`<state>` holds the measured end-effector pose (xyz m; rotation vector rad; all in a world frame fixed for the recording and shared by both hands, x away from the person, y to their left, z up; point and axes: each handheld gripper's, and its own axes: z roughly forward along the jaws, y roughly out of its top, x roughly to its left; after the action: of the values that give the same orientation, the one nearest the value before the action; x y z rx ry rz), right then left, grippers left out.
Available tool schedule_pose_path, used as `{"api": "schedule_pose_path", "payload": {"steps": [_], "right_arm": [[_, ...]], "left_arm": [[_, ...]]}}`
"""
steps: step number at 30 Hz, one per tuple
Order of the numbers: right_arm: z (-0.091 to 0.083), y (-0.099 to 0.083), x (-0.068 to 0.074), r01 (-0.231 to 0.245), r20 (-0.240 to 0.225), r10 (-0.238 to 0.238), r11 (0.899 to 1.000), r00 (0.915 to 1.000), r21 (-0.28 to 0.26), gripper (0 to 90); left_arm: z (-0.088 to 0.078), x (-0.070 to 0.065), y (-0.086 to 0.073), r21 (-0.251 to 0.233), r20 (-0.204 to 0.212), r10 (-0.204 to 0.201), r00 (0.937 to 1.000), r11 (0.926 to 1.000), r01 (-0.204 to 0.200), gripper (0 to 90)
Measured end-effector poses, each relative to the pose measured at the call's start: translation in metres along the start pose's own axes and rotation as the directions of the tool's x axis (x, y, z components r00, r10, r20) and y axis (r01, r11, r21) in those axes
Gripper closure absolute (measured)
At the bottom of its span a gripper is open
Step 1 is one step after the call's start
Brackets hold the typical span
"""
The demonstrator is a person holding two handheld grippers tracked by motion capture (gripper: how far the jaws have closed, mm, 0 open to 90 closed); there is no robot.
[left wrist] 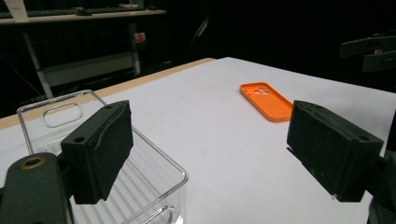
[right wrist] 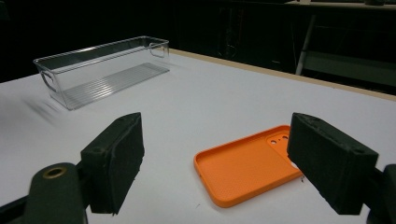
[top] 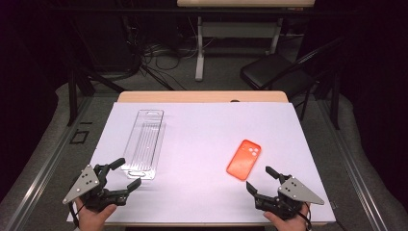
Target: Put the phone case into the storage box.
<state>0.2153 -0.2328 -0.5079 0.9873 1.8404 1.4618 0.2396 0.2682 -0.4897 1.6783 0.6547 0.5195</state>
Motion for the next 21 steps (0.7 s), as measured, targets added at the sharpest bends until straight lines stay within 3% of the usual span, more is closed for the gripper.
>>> {"api": "schedule_pose_path", "payload": {"steps": [9, 21], "right_arm": [[0.001, 0.000, 0.000, 0.004, 0.002, -0.004, 1.000, 1.0000, 0.011, 18.7], [0.008, -0.005, 0.000, -0.003, -0.003, 0.004, 0.996, 1.0000, 0.084, 22.6]], "left_arm": [[0.003, 0.000, -0.001, 0.020, 0.013, -0.009, 0.9999, 0.9998, 0.009, 14.7], [0.011, -0.004, -0.004, 0.079, 0.046, -0.020, 0.9988, 0.9968, 0.016, 15.3]]}}
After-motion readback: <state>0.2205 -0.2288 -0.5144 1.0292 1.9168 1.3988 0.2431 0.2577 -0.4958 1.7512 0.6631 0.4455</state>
